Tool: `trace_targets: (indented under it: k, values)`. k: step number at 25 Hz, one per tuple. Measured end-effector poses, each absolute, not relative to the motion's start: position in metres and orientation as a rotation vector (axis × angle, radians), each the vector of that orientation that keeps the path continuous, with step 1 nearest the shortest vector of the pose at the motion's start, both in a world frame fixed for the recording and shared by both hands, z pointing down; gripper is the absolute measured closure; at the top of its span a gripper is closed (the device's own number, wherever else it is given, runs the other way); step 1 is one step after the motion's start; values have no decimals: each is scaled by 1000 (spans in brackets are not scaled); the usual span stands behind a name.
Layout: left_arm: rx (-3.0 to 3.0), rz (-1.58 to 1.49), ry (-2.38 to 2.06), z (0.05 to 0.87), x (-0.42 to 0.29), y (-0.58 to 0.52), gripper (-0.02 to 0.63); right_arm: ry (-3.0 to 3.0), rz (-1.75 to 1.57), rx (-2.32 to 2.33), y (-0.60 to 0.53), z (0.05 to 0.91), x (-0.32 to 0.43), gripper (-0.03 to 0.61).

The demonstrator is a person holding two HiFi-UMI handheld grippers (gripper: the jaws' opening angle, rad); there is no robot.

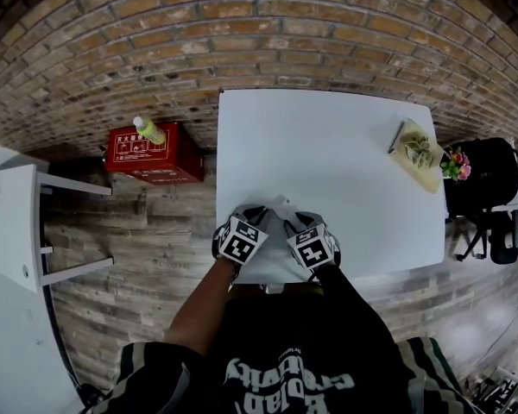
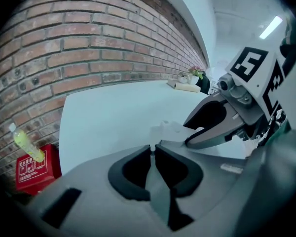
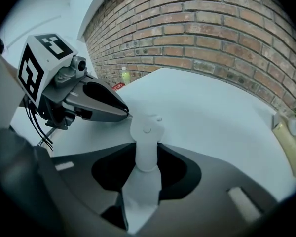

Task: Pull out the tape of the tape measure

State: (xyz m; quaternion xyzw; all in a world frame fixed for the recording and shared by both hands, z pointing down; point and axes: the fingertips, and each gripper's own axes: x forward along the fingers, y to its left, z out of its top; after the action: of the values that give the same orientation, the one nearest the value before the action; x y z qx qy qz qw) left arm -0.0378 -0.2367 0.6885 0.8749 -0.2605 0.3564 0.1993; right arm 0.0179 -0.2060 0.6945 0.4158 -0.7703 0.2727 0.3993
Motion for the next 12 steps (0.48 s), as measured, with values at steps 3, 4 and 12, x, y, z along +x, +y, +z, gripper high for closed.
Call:
trace_targets:
  k: [3, 4, 12]
  values:
    - [2428, 1017, -735, 689, -44, -235, 575, -1933, 687, 1057, -207, 695, 19, 430]
    - [2421, 1017, -738, 689, -45, -234, 575, -1927, 686, 1064, -207, 695, 19, 430]
    - [2425, 924, -814, 681, -50, -243, 575, -1926, 721, 1149, -208, 697, 21, 430]
